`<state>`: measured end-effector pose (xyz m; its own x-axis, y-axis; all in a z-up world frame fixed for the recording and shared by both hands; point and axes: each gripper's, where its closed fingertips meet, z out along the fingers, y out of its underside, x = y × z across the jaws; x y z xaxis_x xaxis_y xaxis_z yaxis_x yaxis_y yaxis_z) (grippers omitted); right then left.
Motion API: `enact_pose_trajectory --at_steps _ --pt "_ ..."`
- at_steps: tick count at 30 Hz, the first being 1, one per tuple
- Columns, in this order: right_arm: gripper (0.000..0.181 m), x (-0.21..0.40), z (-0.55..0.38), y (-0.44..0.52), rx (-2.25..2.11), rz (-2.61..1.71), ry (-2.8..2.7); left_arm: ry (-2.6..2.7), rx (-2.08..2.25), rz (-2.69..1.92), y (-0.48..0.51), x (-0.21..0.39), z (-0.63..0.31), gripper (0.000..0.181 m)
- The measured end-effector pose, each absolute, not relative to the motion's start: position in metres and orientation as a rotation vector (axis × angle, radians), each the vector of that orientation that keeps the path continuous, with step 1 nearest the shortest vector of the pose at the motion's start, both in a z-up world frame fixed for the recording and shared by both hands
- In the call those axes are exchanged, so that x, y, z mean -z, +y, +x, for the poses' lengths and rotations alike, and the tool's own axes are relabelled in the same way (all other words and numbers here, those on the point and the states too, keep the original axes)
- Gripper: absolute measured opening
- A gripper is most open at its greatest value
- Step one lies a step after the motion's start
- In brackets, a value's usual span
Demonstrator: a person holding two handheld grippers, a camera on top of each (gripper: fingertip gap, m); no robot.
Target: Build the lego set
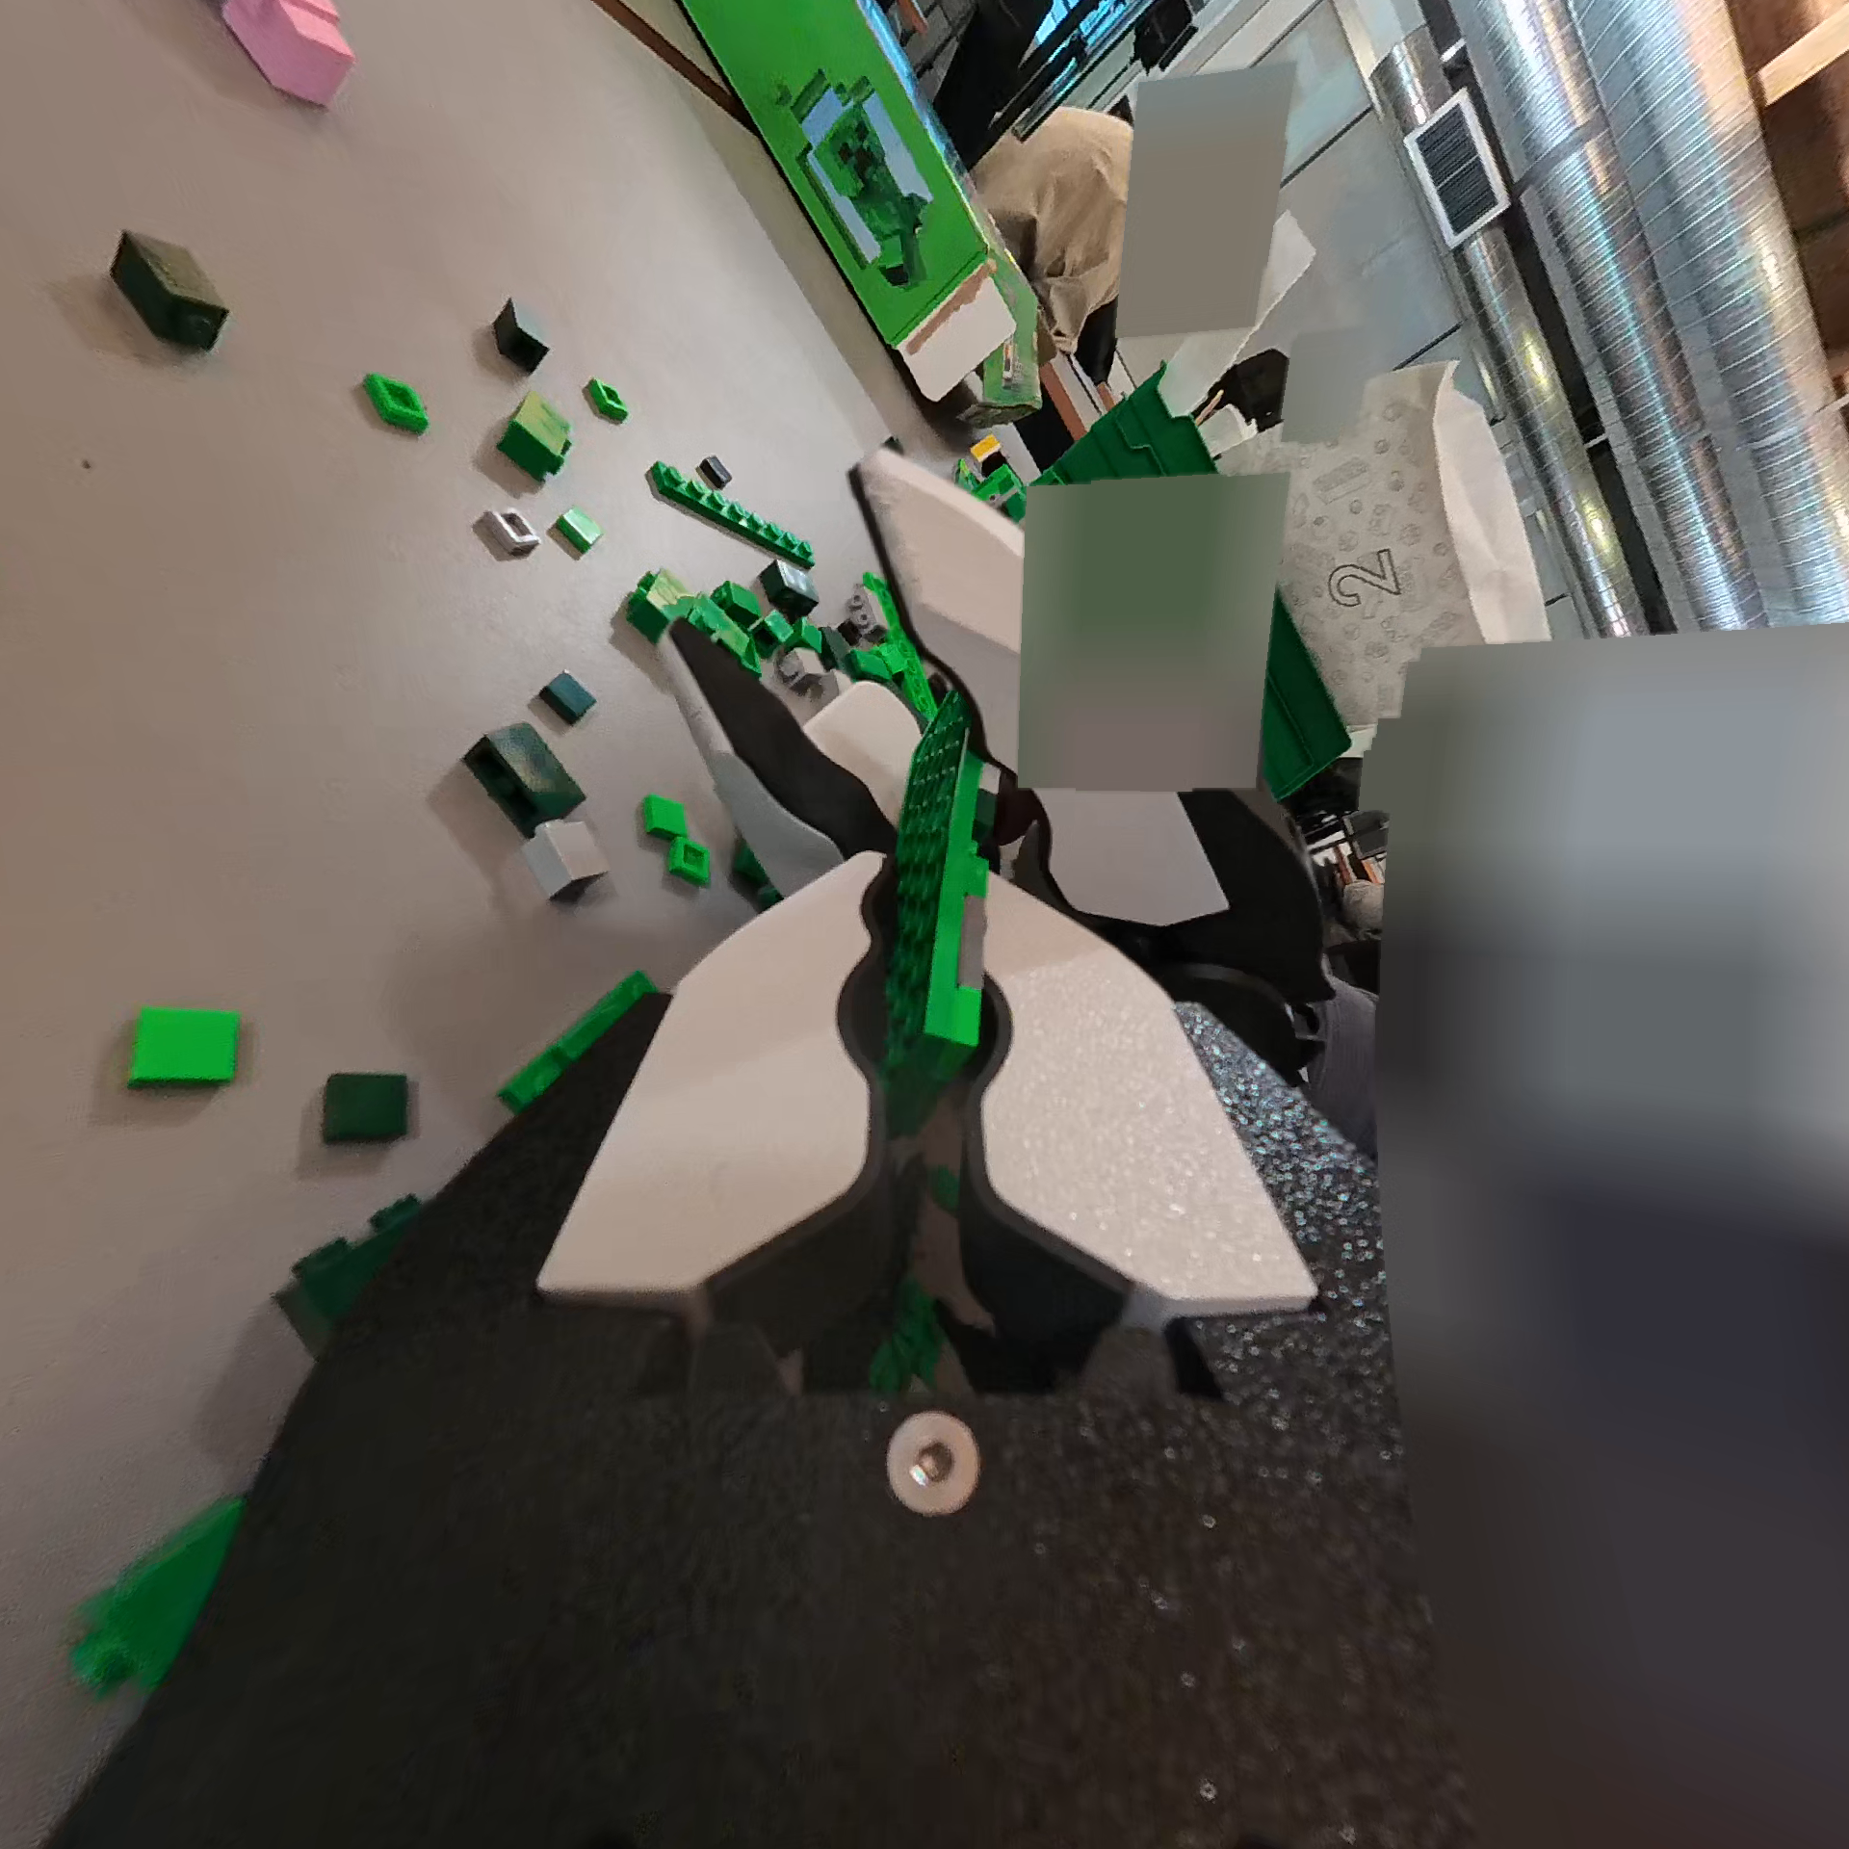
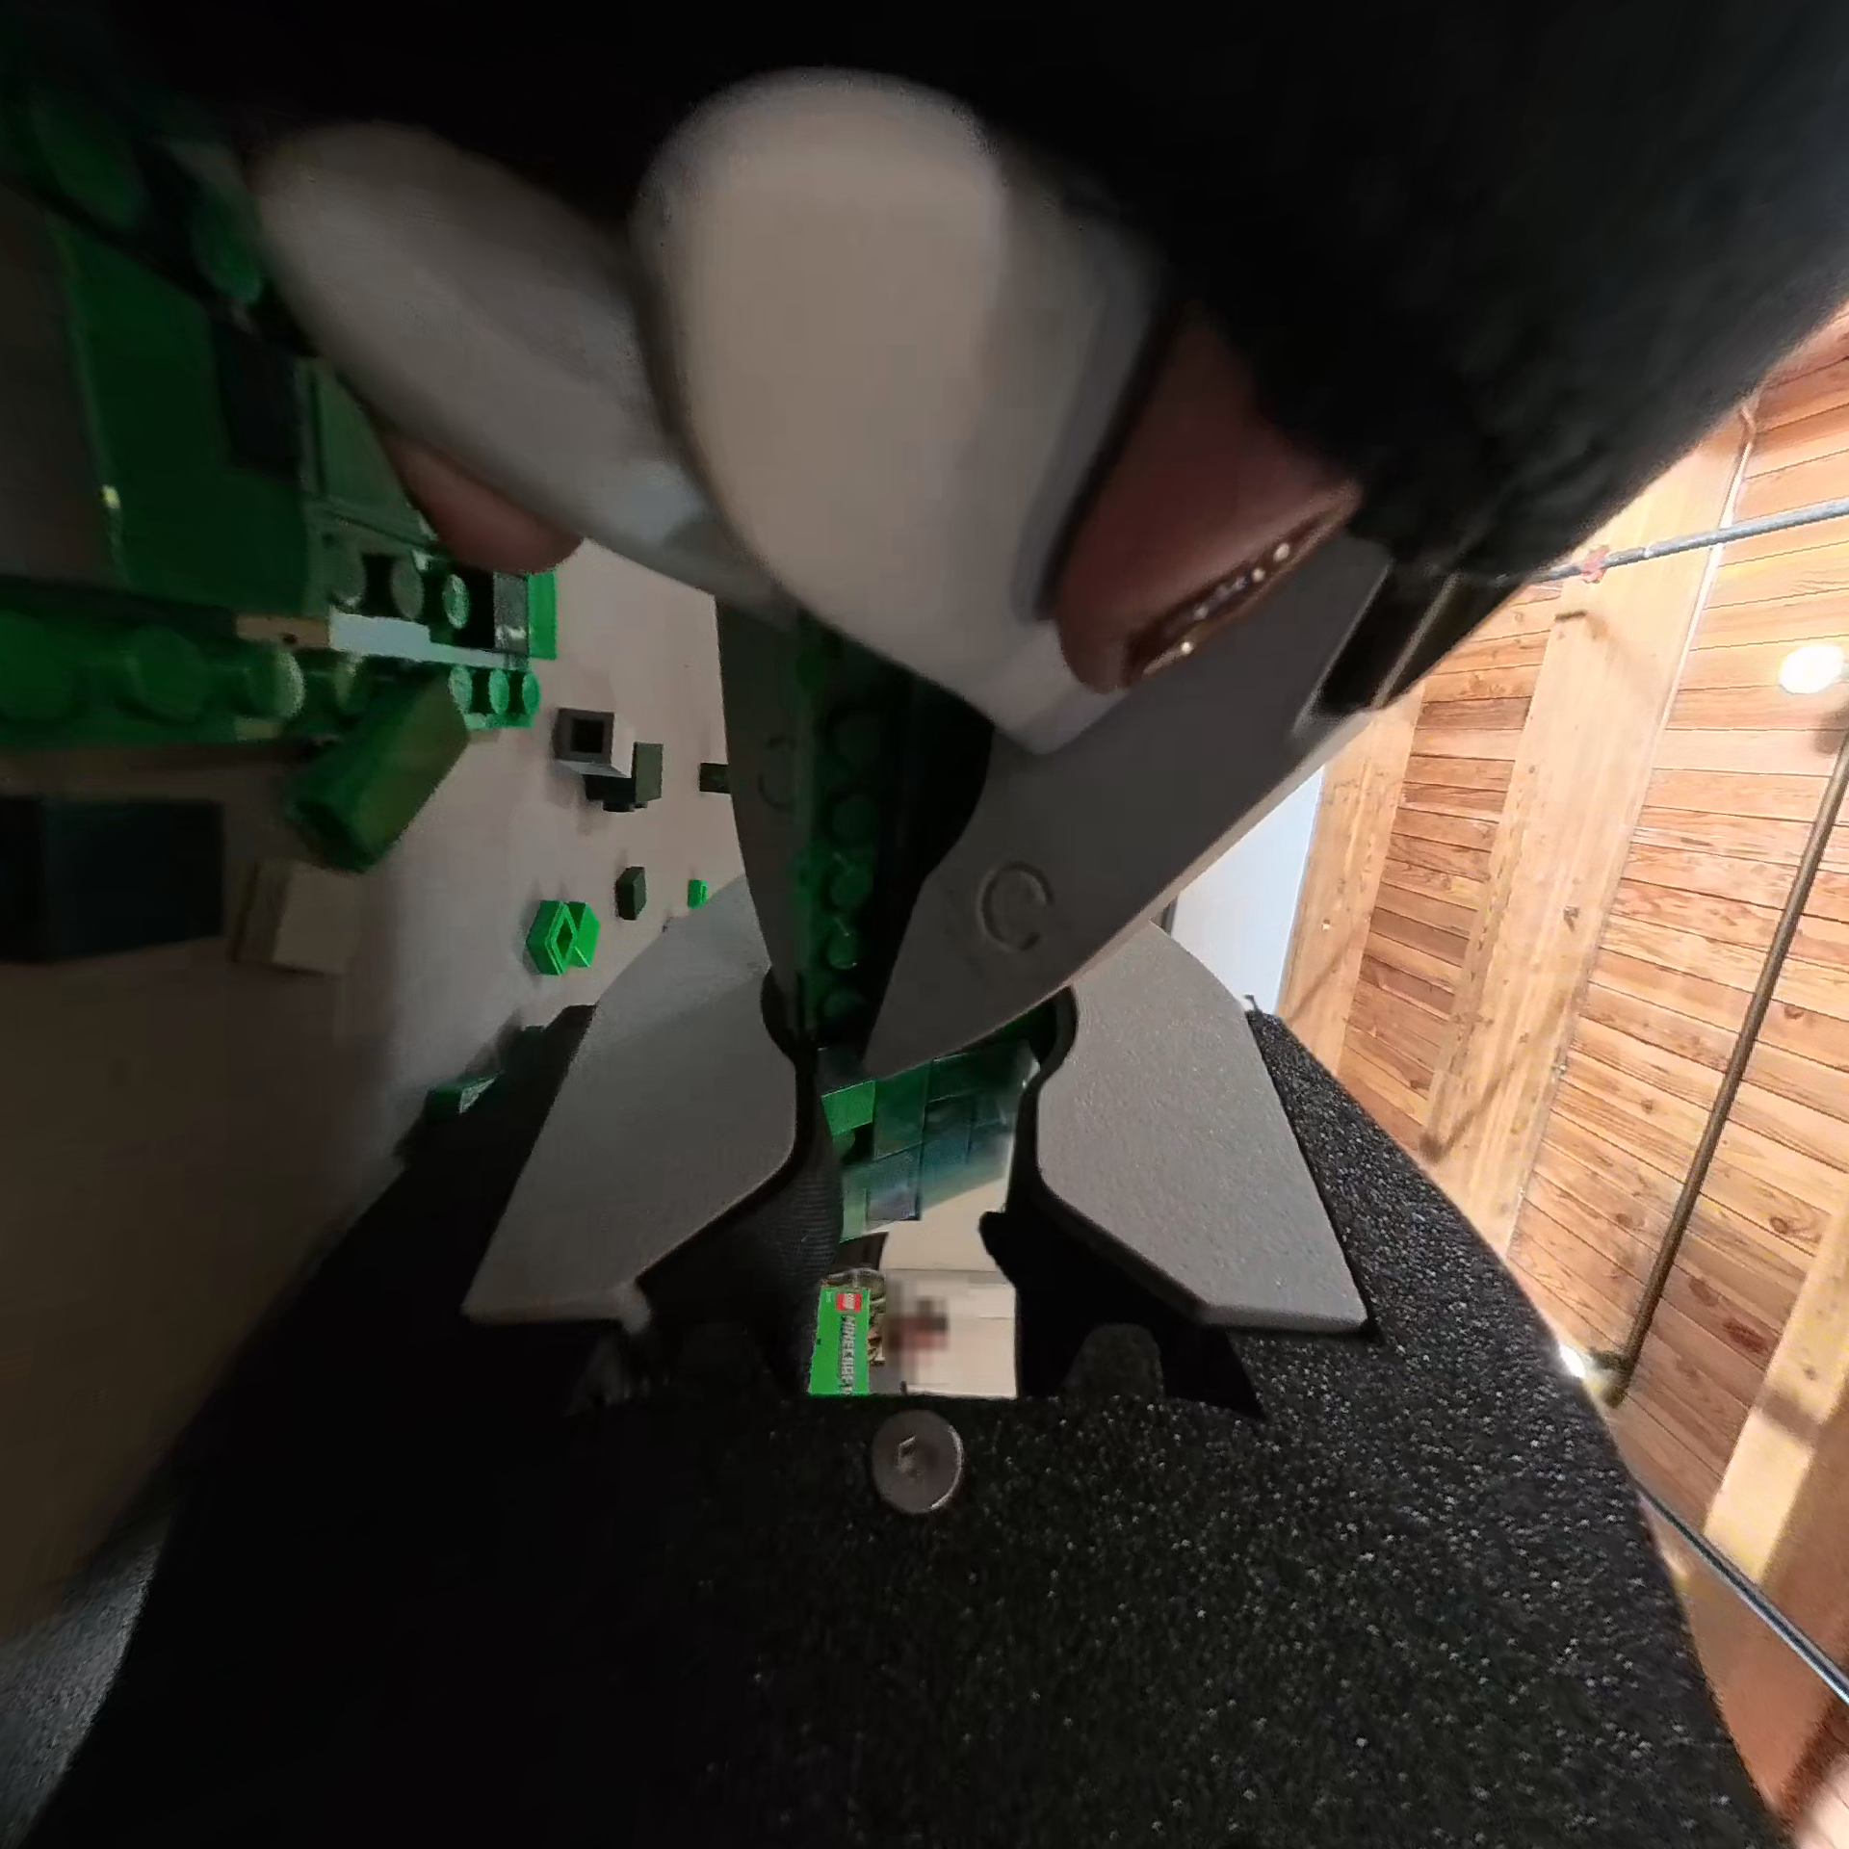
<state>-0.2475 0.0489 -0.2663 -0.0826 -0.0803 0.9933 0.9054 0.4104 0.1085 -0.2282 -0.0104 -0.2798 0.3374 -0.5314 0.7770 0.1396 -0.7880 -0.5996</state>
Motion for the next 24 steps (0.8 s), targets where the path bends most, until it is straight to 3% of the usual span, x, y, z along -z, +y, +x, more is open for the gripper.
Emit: enact_pose_trajectory --at_steps 1,3,16,24 --pt "0.02 0.264 -0.249 0.046 1.014 -0.746 -1.403 0.314 1.501 -2.018 -0.009 0.279 -0.229 0.006" --pt "0.015 0.26 -0.25 0.044 1.033 -0.703 -1.389 0.251 1.648 -1.976 -0.011 0.273 -0.231 0.006" --pt "0.047 0.286 -0.236 0.044 0.417 -1.123 -1.467 0.381 1.42 -2.015 -0.012 0.281 -0.227 0.006" --pt "0.046 0.291 -0.238 0.039 0.43 -1.057 -1.551 0.482 1.356 -2.041 -0.018 0.285 -0.224 0.006"
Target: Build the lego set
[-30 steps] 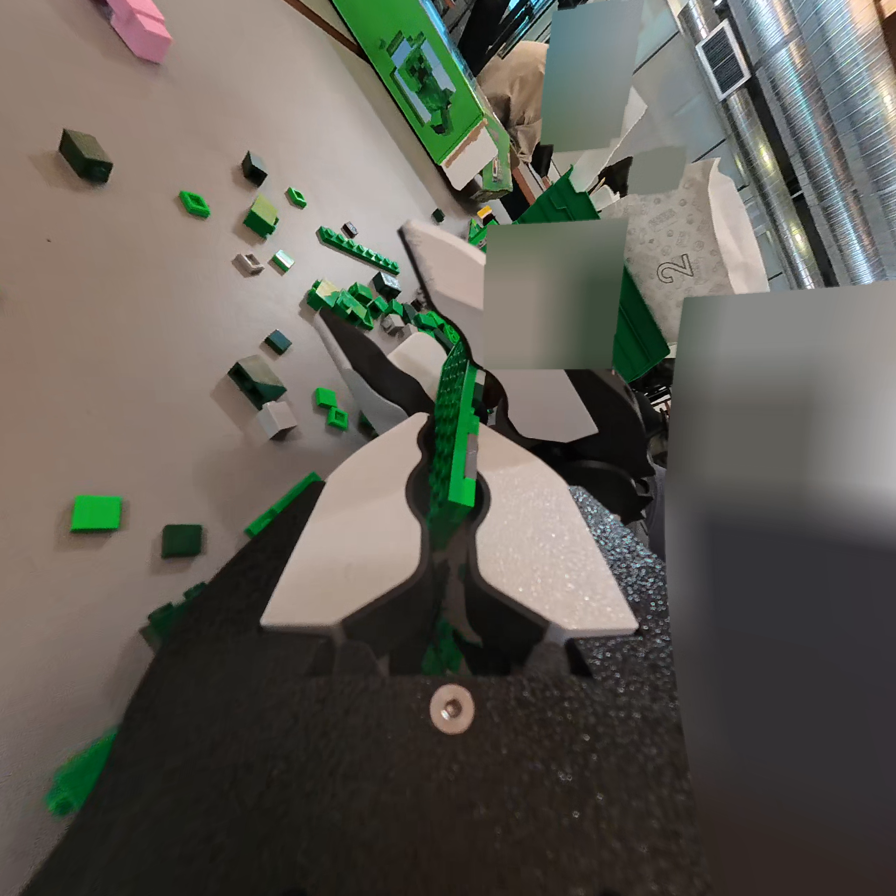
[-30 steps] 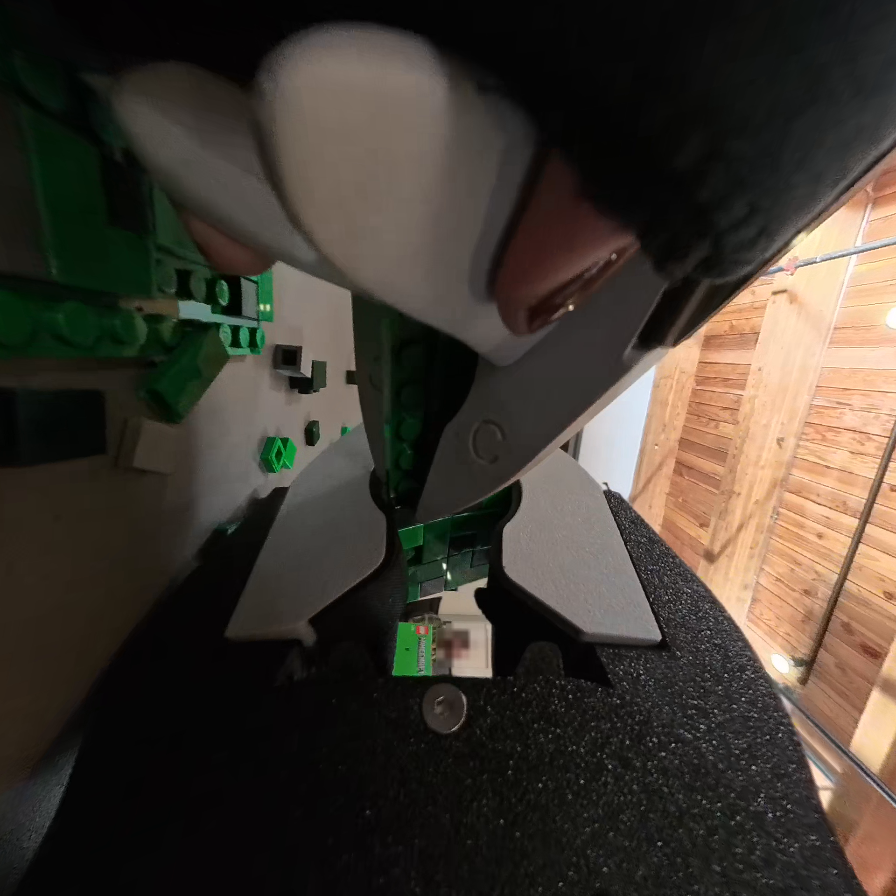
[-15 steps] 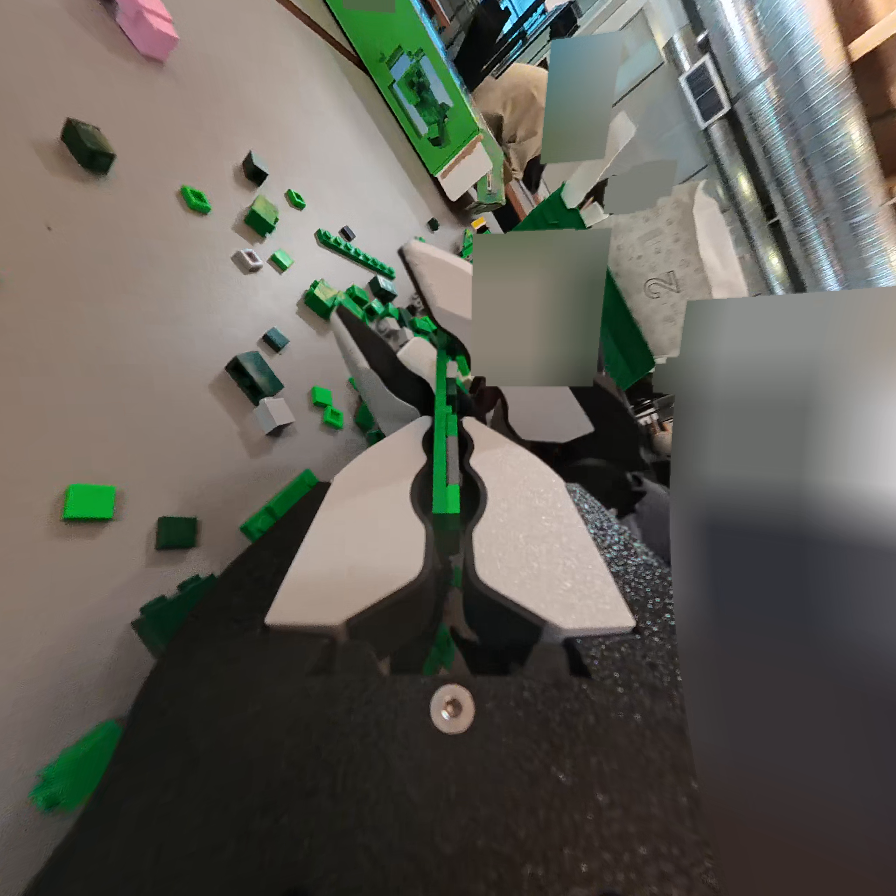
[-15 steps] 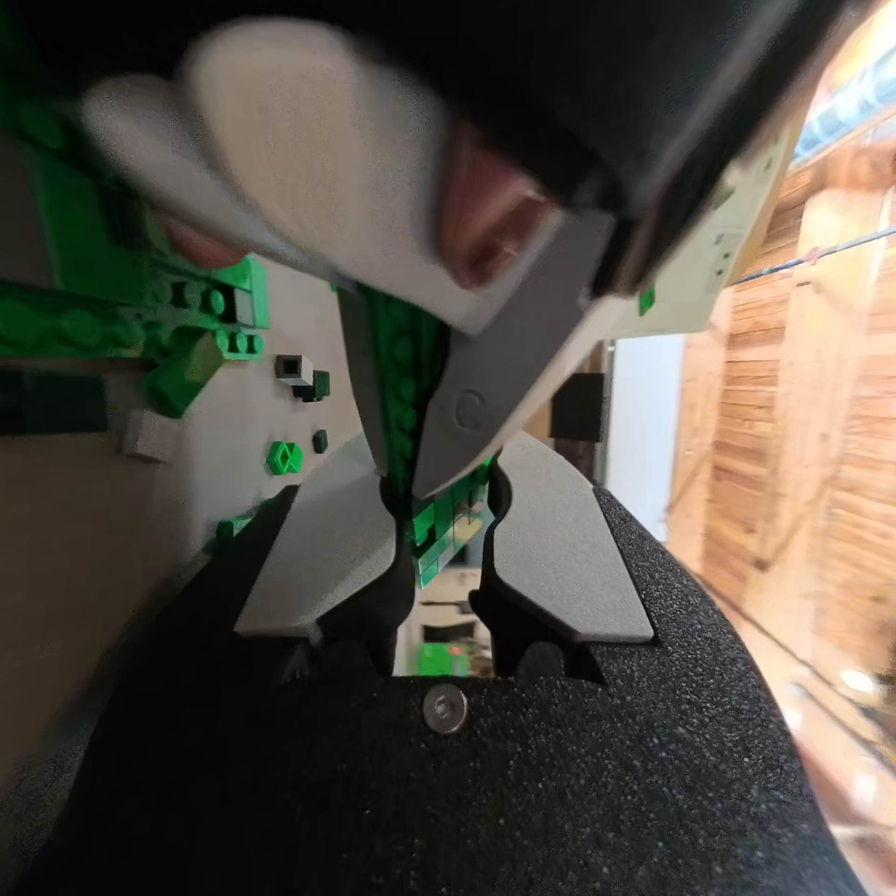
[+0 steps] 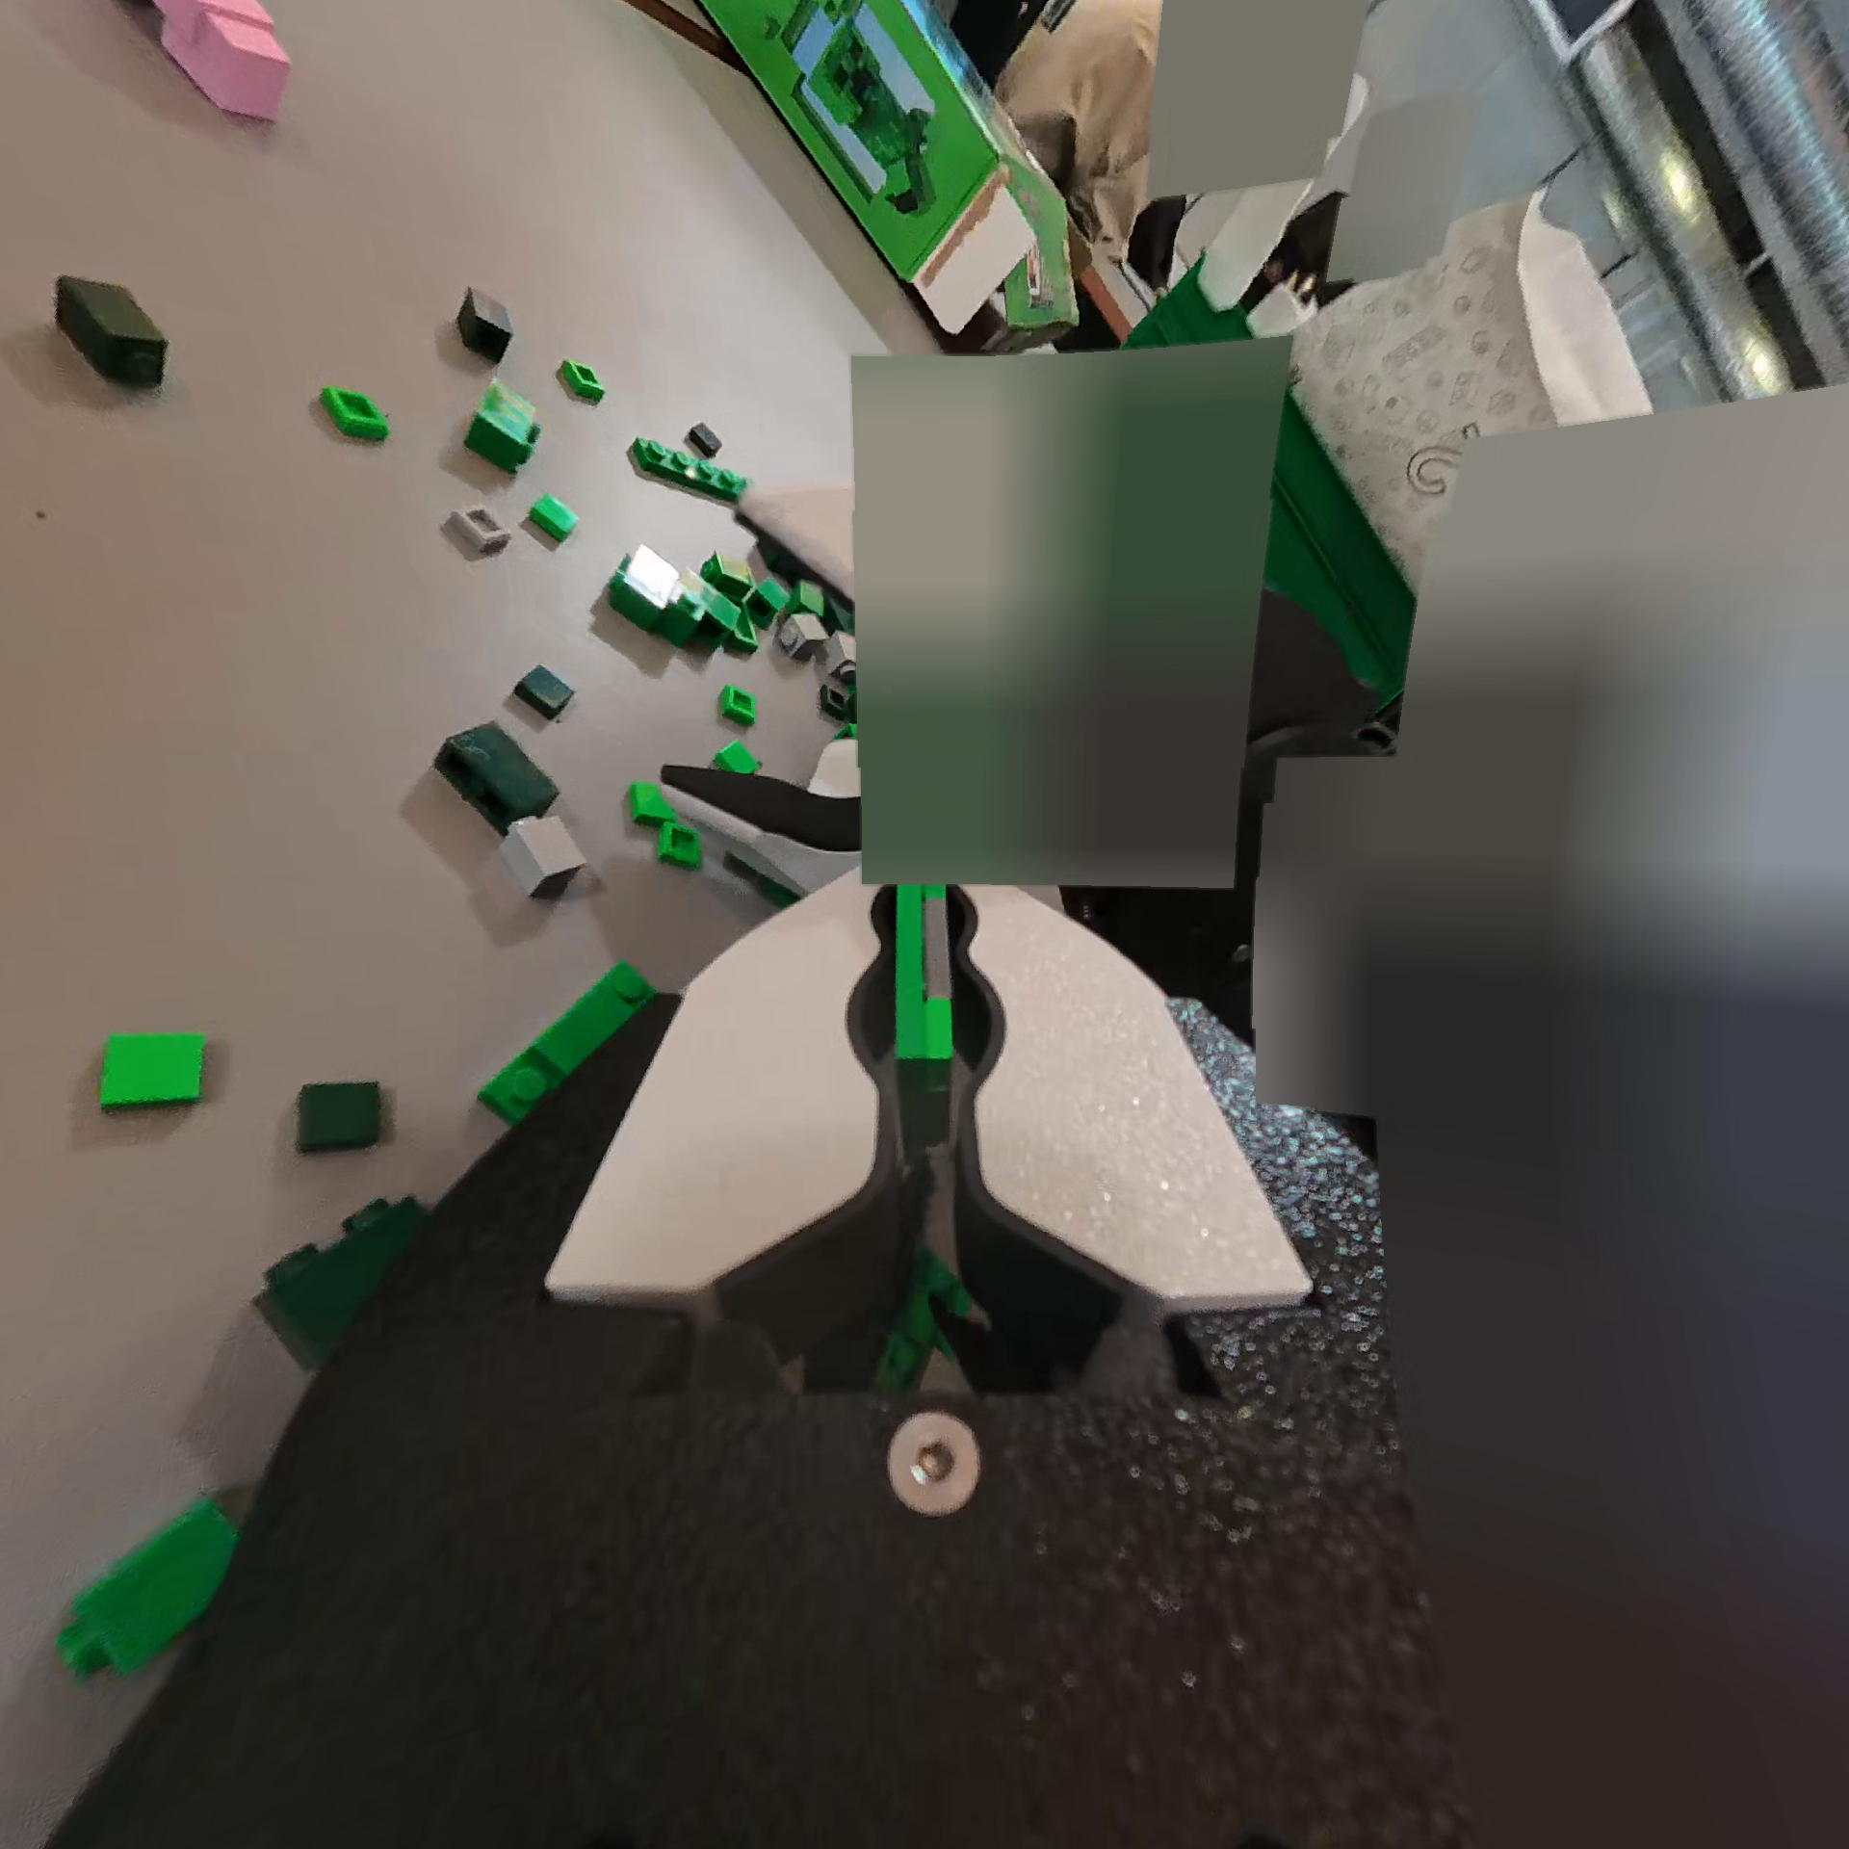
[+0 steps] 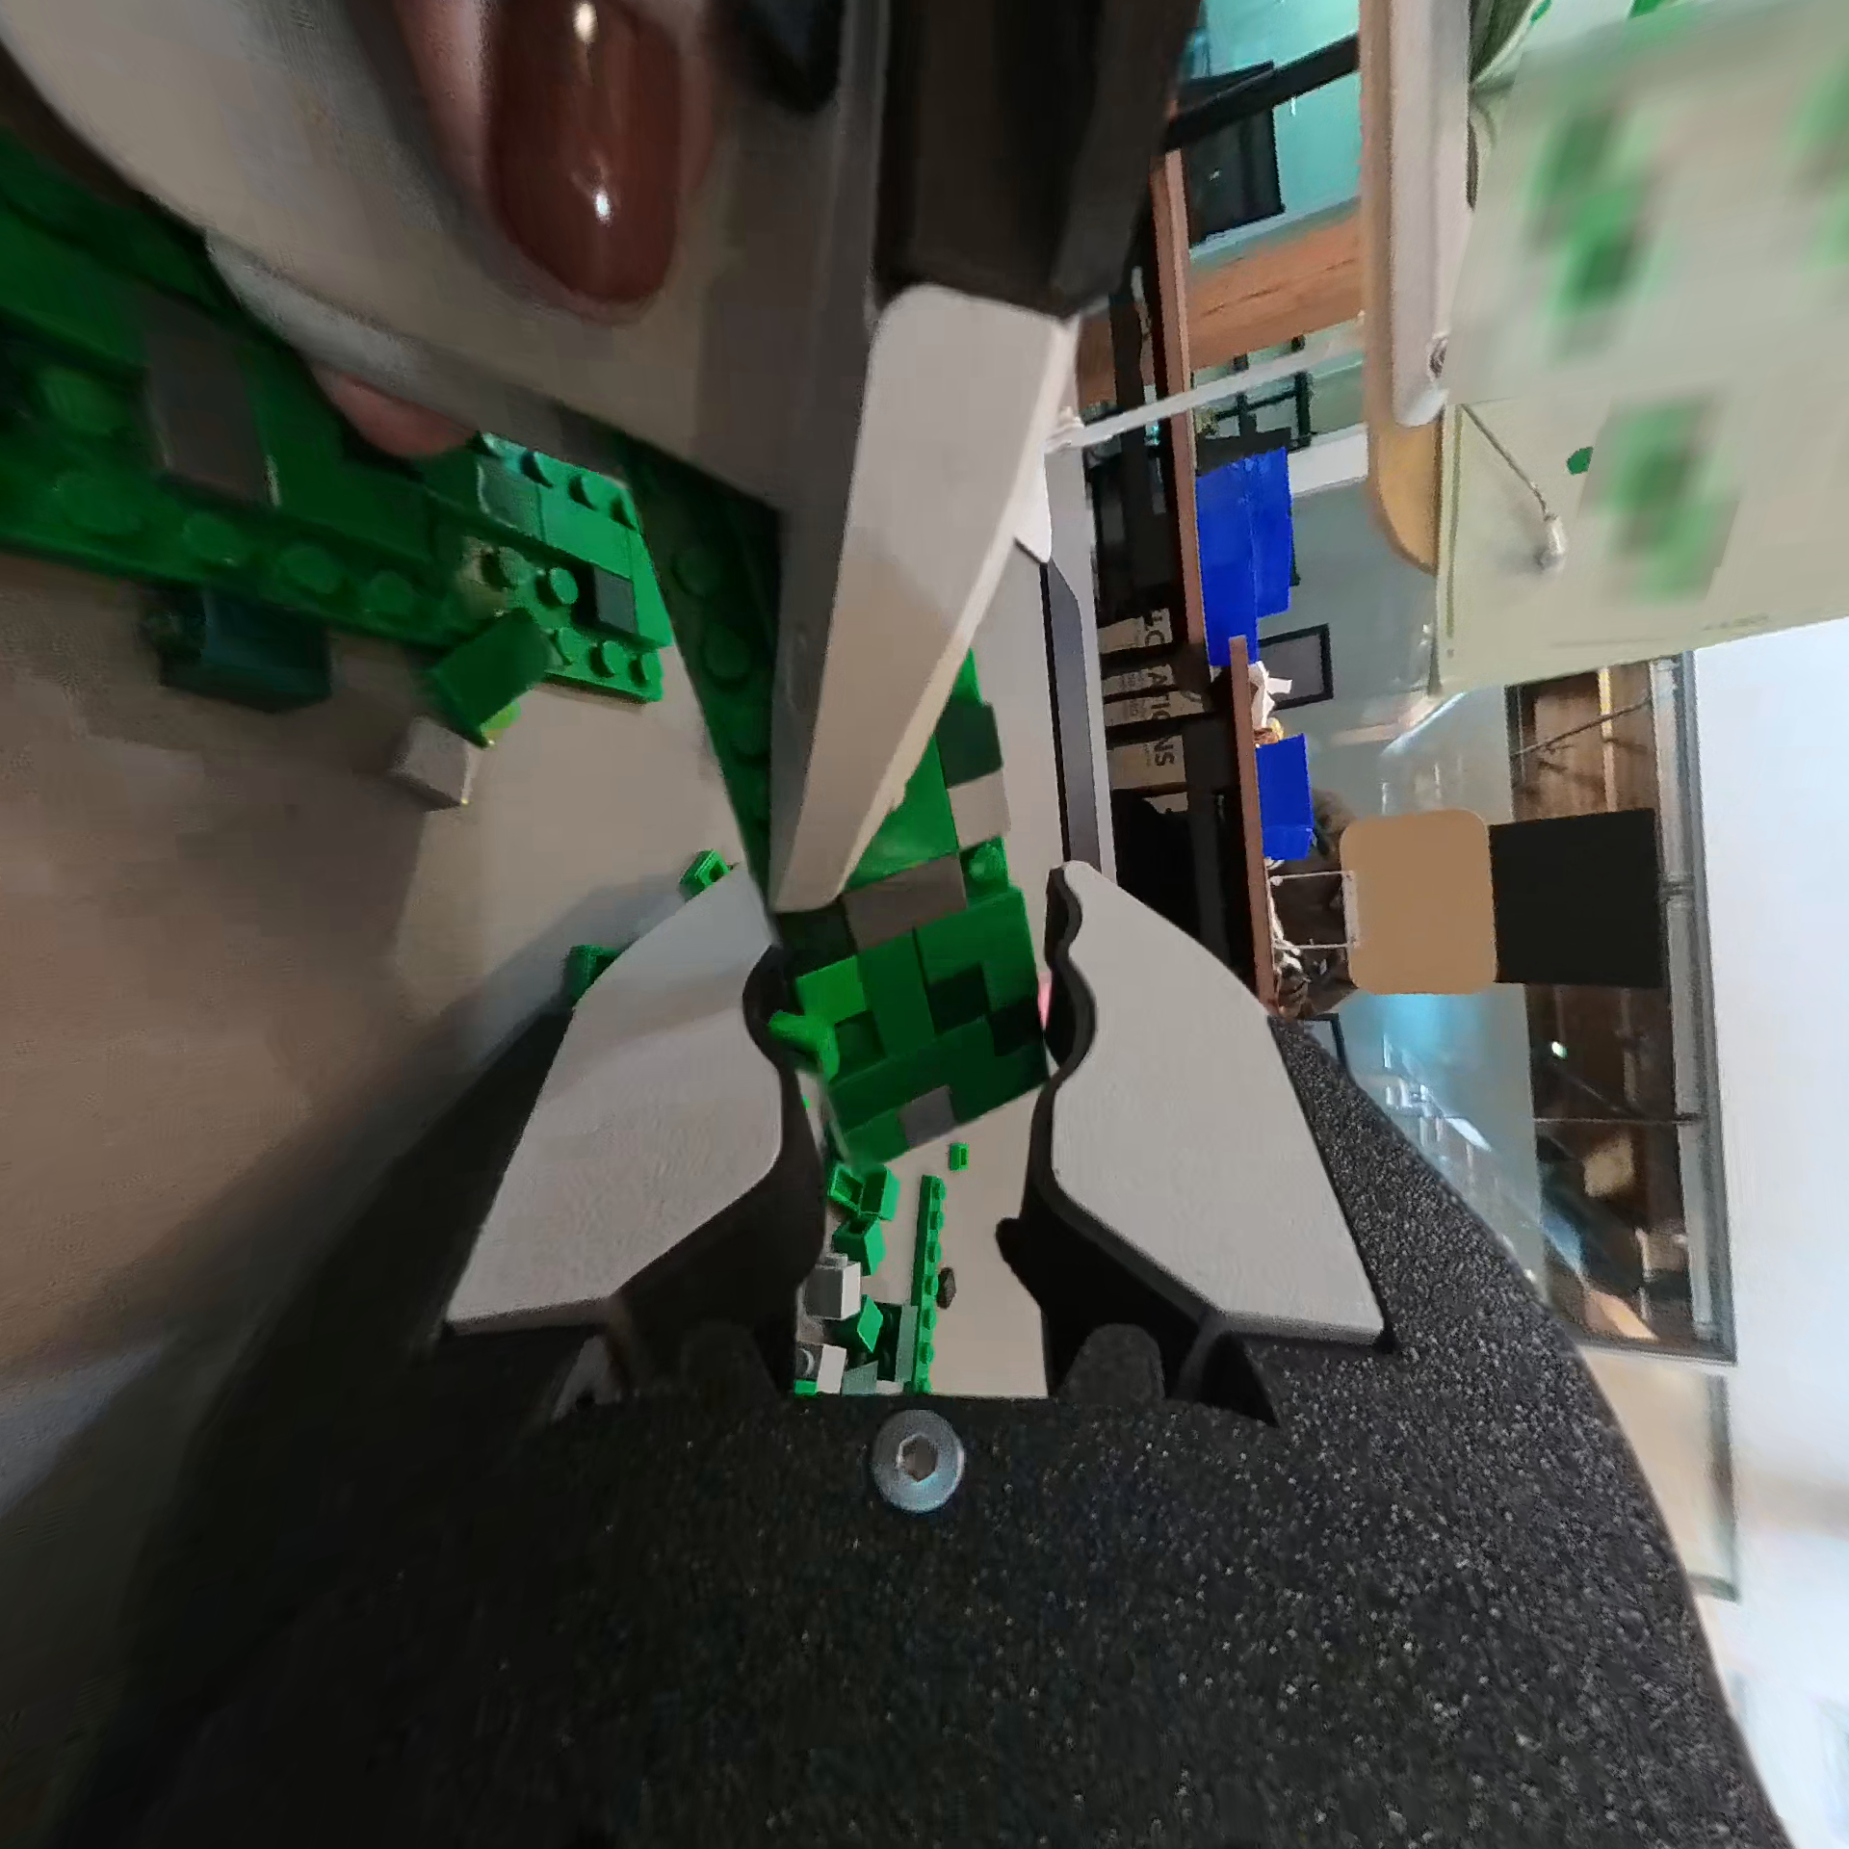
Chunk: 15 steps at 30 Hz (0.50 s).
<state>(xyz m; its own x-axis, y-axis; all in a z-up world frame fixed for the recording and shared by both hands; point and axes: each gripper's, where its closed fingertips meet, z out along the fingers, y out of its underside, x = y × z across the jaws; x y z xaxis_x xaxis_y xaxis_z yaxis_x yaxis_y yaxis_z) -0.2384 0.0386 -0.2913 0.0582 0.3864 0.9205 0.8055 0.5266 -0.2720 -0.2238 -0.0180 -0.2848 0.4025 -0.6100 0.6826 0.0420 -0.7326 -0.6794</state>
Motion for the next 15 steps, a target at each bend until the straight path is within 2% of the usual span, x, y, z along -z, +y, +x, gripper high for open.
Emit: enact_pose_trajectory --at_steps 4,10,11,13,15 --pt "0.04 0.296 -0.241 0.03 0.427 -0.991 -1.652 0.634 1.233 -2.051 -0.024 0.289 -0.223 0.006" --pt "0.04 0.297 -0.241 0.025 0.316 -1.055 -1.676 0.653 1.265 -2.006 -0.027 0.284 -0.221 0.007" --pt "0.04 0.296 -0.243 0.023 0.294 -1.053 -1.673 0.648 1.274 -1.992 -0.026 0.282 -0.22 0.009" --pt "0.04 0.295 -0.246 0.021 0.299 -1.047 -1.664 0.649 1.299 -1.964 -0.026 0.278 -0.217 0.025" --pt "0.039 0.293 -0.248 0.023 0.372 -1.017 -1.657 0.667 1.288 -1.989 -0.027 0.282 -0.216 0.012"
